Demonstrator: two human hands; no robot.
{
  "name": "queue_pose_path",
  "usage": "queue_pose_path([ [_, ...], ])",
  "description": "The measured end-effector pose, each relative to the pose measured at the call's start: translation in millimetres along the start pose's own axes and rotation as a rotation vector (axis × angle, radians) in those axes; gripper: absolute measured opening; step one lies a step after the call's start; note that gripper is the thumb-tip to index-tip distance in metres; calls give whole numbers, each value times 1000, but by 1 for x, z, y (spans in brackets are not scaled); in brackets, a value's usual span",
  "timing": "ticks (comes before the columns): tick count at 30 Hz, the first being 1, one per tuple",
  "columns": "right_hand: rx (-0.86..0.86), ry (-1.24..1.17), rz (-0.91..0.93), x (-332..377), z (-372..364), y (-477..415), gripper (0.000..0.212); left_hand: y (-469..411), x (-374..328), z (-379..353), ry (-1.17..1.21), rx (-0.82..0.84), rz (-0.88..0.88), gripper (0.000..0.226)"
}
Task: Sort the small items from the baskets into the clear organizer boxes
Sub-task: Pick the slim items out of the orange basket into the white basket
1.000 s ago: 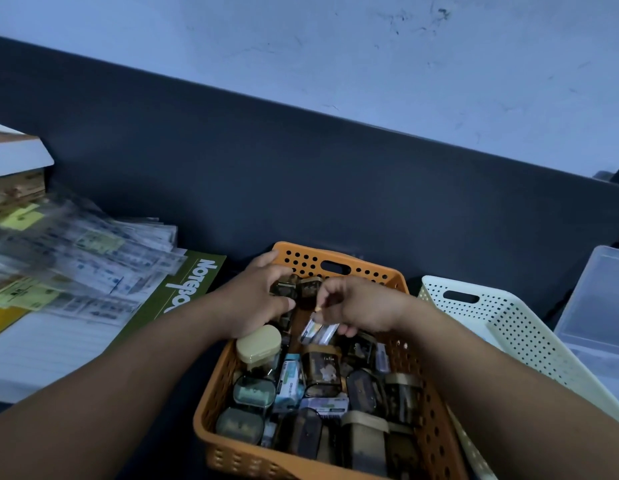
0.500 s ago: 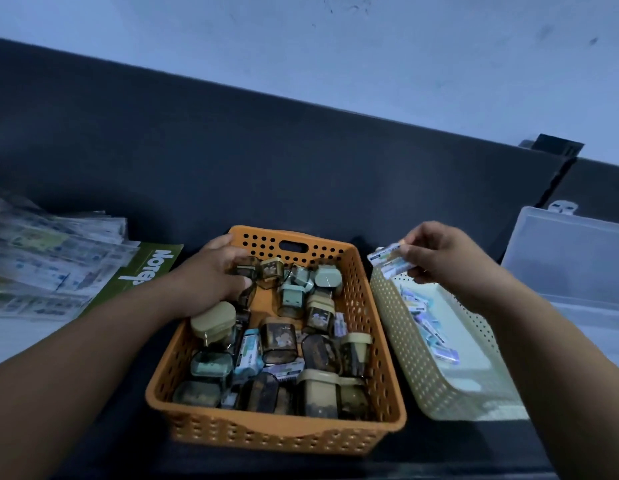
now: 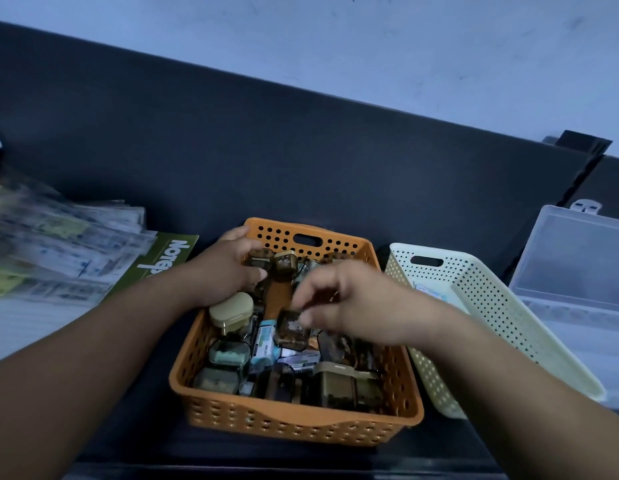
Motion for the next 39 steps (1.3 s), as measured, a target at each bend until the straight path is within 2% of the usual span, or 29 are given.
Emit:
queue_pose_path([
  [2,107,171,29,10,-28,-3,12,0,-1,0,-17,-1,-4,56],
  [4,107,282,-2,6,-36,-14,19,0,-2,0,-25,5,-4,56],
  [6,42,275,-73,-6,-26,-31,17,0,-2,0,-27,11,-2,57],
  [8,-100,353,-112,-17,-8,-46,20,1,-2,0,-24,15,5,56],
  [10,-172,283,-118,-21,2,-50,20,2,-2,0,-16,20,2,56],
  [12,-113,183,-81,-18,-5,-51,16,2,-3,0,-15,22,-6,57],
  [15,53,192,-79,-12,-26,-53,19,2,-2,0,-16,21,-7,57],
  [19,133,418,-97,-8,-39,-58,42,2,0,-1,-33,29,-4,57],
  [24,138,628,-89,-4,-49,-61,48,1,1,-2,-15,22,2,56],
  [31,176,479,-71,-9,-52,-64,44,1,1,-1,-16,10,2,56],
  [39,114,381,-5,-6,-49,-65,35,1,1,-1,-32,12,7,56],
])
Point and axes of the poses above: each hand's wrist, its own y-axis away from the middle knuckle, its own z-axis out of the back of the hand, x = y × z, the point moved 9 cm from there along -y, towards the middle knuckle, and after that the axes turned 12 degrees about -z, right-handed, at the moved point
